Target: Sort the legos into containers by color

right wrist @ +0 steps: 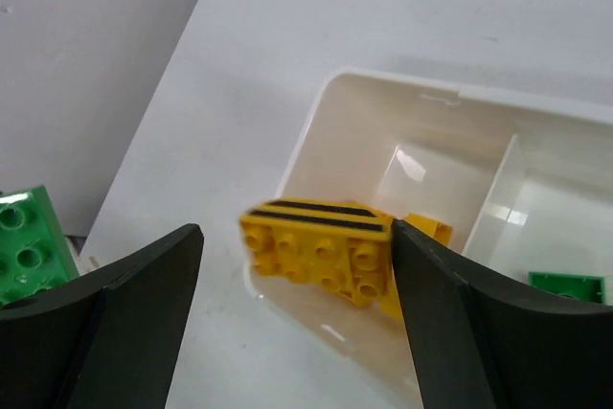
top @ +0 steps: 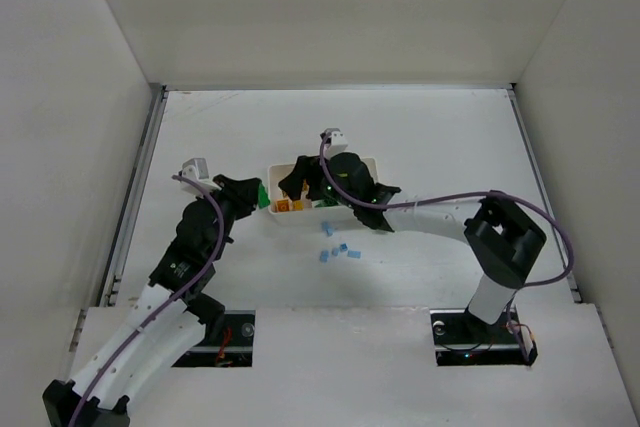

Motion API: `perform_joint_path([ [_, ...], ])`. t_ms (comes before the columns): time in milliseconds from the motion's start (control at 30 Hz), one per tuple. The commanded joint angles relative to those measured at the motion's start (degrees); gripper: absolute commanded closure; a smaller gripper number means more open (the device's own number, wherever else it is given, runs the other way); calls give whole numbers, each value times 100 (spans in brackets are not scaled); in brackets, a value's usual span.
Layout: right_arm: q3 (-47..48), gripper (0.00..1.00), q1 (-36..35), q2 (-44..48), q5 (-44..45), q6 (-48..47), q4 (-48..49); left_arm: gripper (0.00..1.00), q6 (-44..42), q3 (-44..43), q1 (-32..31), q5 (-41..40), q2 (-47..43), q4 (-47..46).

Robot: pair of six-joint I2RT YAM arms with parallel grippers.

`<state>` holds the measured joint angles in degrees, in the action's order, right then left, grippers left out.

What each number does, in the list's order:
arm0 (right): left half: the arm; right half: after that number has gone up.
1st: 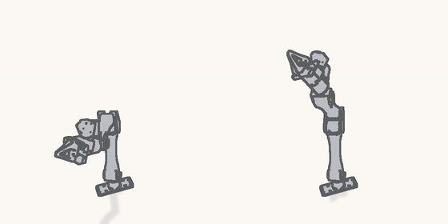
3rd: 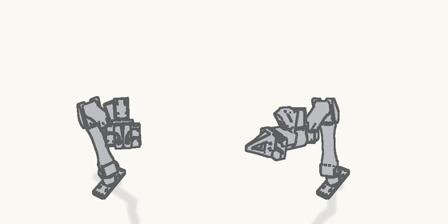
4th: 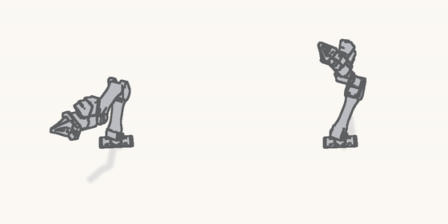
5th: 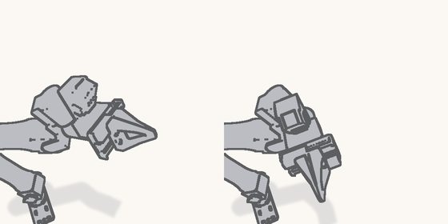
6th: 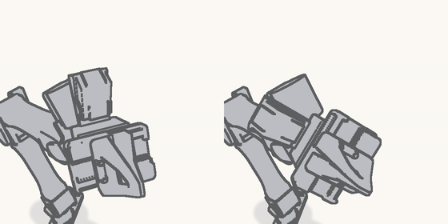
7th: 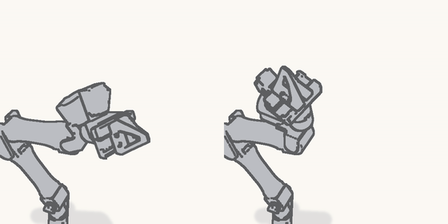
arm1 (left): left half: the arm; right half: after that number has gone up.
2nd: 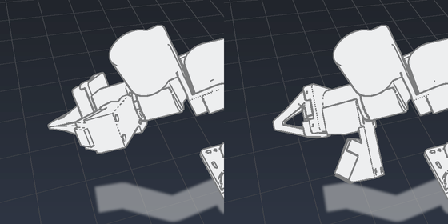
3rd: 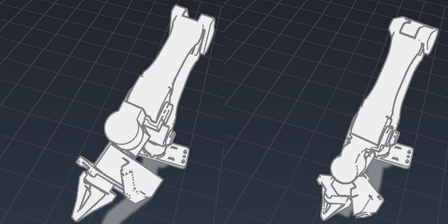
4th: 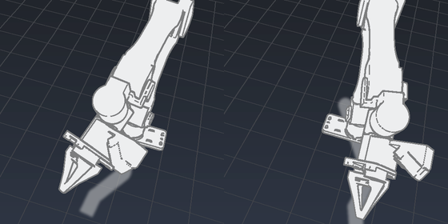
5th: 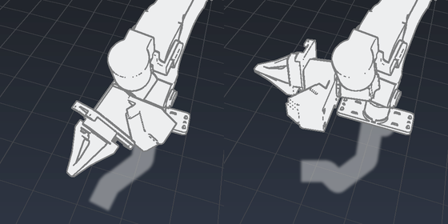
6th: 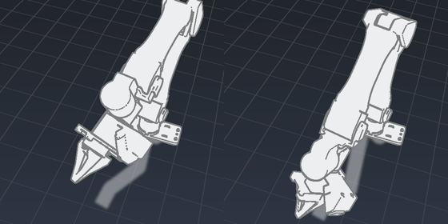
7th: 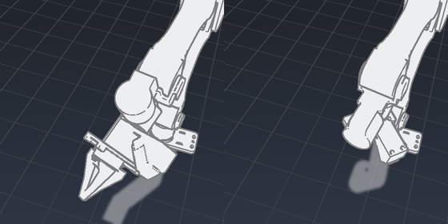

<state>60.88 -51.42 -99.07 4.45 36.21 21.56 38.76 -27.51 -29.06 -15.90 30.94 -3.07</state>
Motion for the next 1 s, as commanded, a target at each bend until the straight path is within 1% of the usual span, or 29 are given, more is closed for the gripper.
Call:
perform_joint_path([
  [0,345,13,110,-78,249,-70,-82,90,-123,-211,45,-27,-9,-88],
  [133,310,8,207,-52,214,-17,-47,90,-115,-202,37,-18,96,-185],
  [167,275,9,233,1,240,-17,-47,90,-106,-202,19,-18,140,-229],
  [233,100,13,294,211,267,-17,-12,90,-106,-237,-51,-10,315,-360],
  [300,-163,21,382,510,328,-17,67,90,-115,-308,-174,8,622,-544],
  [367,-567,40,505,948,477,-8,155,90,-132,-387,-367,-9,1017,-851],
  [433,-971,54,602,1388,635,-8,164,89,-185,-457,-552,-53,1483,-1212],
  [467,-1182,60,646,1608,723,-8,164,89,-220,-510,-631,-62,1738,-1396],
  [533,-1691,66,725,2134,925,-8,103,89,-299,-641,-763,-71,2282,-1739],
  [667,-2614,66,796,3066,1382,44,-46,88,-448,-966,-982,-97,3354,-2302],
  [767,-3125,64,831,3726,1707,158,-318,88,-527,-1230,-1071,-115,3918,-2487],
  [867,-3460,59,866,4289,2024,299,-801,88,-729,-1563,-1167,-229,4489,-2637],
  [967,-3601,51,840,4588,2244,378,-1337,87,-993,-1792,-1247,-396,4885,-2742],
])
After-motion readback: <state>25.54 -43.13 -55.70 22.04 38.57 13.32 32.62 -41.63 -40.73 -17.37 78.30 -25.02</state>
